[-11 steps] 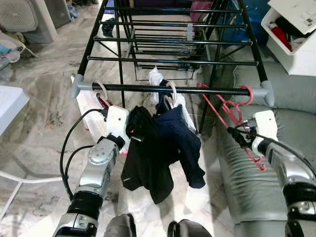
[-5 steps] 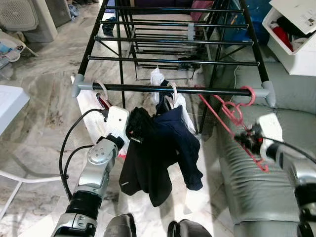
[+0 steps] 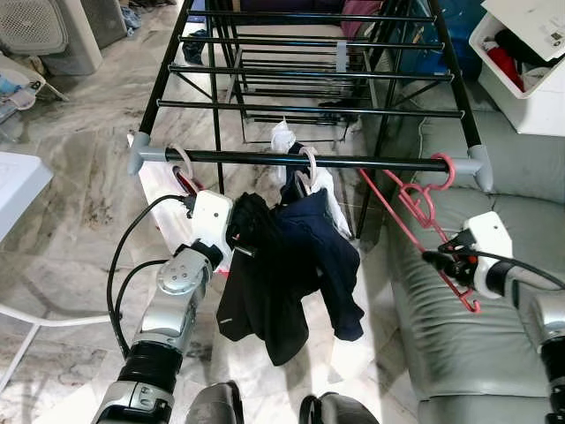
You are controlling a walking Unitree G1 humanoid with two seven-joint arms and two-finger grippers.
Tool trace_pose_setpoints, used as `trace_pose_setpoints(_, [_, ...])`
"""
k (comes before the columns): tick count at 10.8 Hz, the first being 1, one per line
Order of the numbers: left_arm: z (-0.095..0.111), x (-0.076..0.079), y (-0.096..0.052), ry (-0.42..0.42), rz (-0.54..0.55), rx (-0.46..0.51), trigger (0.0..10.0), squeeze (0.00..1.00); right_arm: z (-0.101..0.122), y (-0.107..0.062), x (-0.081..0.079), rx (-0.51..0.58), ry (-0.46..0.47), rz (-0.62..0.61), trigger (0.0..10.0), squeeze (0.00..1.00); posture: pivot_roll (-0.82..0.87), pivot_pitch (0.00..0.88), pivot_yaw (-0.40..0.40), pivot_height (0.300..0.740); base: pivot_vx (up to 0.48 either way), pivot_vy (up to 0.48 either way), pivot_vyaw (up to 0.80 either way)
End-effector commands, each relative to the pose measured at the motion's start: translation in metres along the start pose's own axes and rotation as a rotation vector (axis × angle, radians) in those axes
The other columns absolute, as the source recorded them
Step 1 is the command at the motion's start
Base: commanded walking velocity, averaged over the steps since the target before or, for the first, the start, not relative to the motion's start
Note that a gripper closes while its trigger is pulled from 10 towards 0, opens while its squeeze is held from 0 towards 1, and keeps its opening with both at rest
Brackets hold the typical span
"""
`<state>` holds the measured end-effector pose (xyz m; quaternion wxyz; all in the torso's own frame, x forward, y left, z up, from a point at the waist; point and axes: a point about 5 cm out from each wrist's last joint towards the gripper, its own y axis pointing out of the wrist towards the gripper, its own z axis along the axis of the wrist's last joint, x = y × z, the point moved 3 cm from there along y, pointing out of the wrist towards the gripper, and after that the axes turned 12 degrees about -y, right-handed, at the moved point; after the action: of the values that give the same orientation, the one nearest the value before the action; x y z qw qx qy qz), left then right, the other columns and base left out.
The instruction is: Hang hanger
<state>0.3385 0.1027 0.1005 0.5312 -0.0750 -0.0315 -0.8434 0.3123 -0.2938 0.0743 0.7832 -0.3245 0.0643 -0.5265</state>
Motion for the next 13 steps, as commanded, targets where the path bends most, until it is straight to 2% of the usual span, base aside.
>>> trace_pose_setpoints(1, [0.002, 0.002, 0.001, 0.011, -0.013, -0.001, 10.0, 0.0, 0.004, -0.003, 0.004, 0.001, -0.015, 0.005, 0.0, 0.0, -0.07, 0.122, 0.007, 0.74, 0.0, 0.0, 0.0])
trace_pose_setpoints(9, [0.001, 0.007, 0.002, 0.034, -0.036, -0.012, 10.0, 0.0, 0.014, 0.003, 0.005, 0.016, -0.036, 0.031, 0.0, 0.0, -0.06, 0.123, 0.008, 0.74, 0.0, 0.0, 0.0])
trace_pose_setpoints(13, [-0.001, 0.006, 0.002, 0.04, -0.038, -0.019, 10.0, 0.0, 0.024, 0.003, 0.004, 0.075, 0.007, -0.008, 0.0, 0.0, -0.07, 0.122, 0.01, 0.74, 0.0, 0.0, 0.0])
